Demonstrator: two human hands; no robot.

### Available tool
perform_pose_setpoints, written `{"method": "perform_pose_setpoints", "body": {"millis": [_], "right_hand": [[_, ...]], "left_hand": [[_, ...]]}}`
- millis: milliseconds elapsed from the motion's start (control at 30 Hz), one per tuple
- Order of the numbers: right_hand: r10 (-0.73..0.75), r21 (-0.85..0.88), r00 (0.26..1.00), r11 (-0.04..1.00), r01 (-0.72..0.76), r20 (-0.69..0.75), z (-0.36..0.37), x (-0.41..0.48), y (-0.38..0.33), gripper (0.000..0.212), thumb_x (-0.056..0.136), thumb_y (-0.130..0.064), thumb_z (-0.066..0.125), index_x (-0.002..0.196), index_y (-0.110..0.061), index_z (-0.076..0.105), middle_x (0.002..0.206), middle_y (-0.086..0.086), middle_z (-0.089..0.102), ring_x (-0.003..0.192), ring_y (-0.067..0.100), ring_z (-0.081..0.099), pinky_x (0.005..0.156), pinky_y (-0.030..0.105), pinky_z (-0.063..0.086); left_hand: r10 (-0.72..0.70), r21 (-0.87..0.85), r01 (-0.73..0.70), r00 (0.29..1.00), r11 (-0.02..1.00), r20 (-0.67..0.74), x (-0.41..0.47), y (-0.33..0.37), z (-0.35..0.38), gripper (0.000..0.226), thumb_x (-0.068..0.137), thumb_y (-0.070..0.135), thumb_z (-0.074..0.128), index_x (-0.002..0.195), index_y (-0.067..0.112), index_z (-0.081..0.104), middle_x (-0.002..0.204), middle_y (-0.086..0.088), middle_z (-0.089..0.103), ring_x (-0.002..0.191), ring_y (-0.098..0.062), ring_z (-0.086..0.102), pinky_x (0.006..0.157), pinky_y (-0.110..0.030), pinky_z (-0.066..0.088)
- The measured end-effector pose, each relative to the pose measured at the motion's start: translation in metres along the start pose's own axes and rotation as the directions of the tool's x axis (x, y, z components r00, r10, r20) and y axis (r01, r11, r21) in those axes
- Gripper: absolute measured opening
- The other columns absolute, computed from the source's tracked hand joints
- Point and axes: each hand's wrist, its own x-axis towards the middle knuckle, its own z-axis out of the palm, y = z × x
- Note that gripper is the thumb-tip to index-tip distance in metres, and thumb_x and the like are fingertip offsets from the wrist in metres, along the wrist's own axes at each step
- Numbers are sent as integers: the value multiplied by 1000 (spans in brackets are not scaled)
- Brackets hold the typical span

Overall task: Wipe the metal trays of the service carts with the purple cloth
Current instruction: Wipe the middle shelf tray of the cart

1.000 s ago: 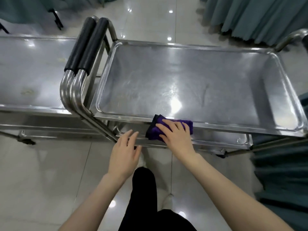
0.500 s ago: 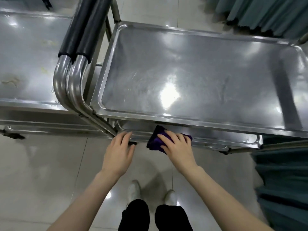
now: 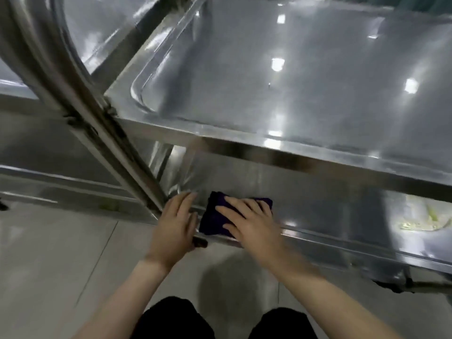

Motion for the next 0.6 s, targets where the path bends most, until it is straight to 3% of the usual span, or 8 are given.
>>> {"method": "perform_pose_setpoints", "body": {"millis": [100,200,333,400,533,600], "right_hand": [[-46,-41,997,998,44,-58,35,3,1,42,86,-39,68,127,-30,62,131,-6,60,107,21,62,94,47,47],[-67,-123,993,991,54,-99,60,6,6,44,87,-42,66,130,-32,60,135,-8,58,112,18,60,98,49,46],[-54,-139,988,990,34,-145,73,12,2,43,95,-45,41,134,-33,55,139,-9,54,117,15,56,102,47,42],[-23,-110,993,994,10,-120,70,20,-3,46,95,-46,34,134,-33,54,139,-10,54,117,15,56,102,46,40],[3,-27,1000,1000,-3,0,68,31,-7,47,99,-51,31,143,-38,39,152,-13,36,132,14,39,112,47,22],[4,-12,999,1000,-3,47,67,44,-6,47,99,-52,32,144,-40,37,154,-13,32,135,14,35,112,46,19]], "left_hand": [[23,-59,-31,991,998,-131,-6,-22,19,43,94,16,50,137,9,49,139,-7,47,126,-15,43,107,-19,29],[74,-48,-84,980,995,-184,-5,-41,35,41,98,19,47,139,12,46,141,-2,43,124,-10,43,106,-17,29],[129,-53,-148,953,988,-274,0,-45,45,44,101,32,39,140,12,44,138,-2,45,125,-9,44,108,-17,29],[134,-62,-158,949,985,-284,3,-41,46,46,101,34,37,141,13,41,138,-2,46,125,-9,44,109,-19,30],[111,19,-110,952,994,-285,2,-35,46,45,101,33,42,141,11,43,139,-6,48,127,-10,43,109,-7,17],[89,75,-71,958,995,-273,1,-35,43,44,98,30,47,138,11,45,135,-8,53,122,-19,52,105,-16,28]]}}
